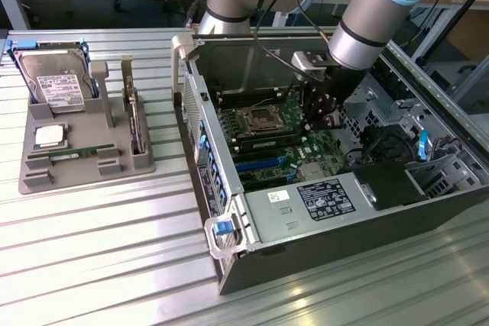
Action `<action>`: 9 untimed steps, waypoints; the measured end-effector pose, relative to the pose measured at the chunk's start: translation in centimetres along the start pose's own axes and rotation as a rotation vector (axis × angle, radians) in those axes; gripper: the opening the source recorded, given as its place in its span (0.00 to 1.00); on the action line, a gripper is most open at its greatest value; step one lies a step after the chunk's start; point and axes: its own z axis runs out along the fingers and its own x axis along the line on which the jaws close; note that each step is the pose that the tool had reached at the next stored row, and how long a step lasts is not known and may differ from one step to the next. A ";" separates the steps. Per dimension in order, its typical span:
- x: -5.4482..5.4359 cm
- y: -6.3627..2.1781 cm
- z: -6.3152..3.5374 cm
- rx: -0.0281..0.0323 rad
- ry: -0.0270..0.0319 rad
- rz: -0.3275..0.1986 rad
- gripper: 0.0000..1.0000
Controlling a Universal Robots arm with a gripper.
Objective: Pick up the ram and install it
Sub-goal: 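Insert the ram into the slot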
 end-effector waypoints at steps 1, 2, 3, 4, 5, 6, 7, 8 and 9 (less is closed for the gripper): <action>0.0 -0.36 -0.03 -0.0013 0.0000 0.000 0.10; 0.0 -0.75 -0.08 -0.0023 0.0000 0.000 0.10; 0.0 -1.37 -0.19 -0.0035 0.0001 0.000 0.10; 0.0 -2.03 -0.44 -0.0042 0.0002 0.000 0.10; 0.0 -2.36 -0.81 -0.0044 -0.0001 0.000 0.10; 0.0 -2.49 -1.03 -0.0045 -0.0001 0.000 0.10; 0.0 -2.61 -1.28 -0.0045 -0.0004 0.000 0.10; 0.0 -2.73 -1.66 -0.0045 -0.0009 0.000 0.10; 0.0 -2.81 -2.02 -0.0045 -0.0012 0.000 0.10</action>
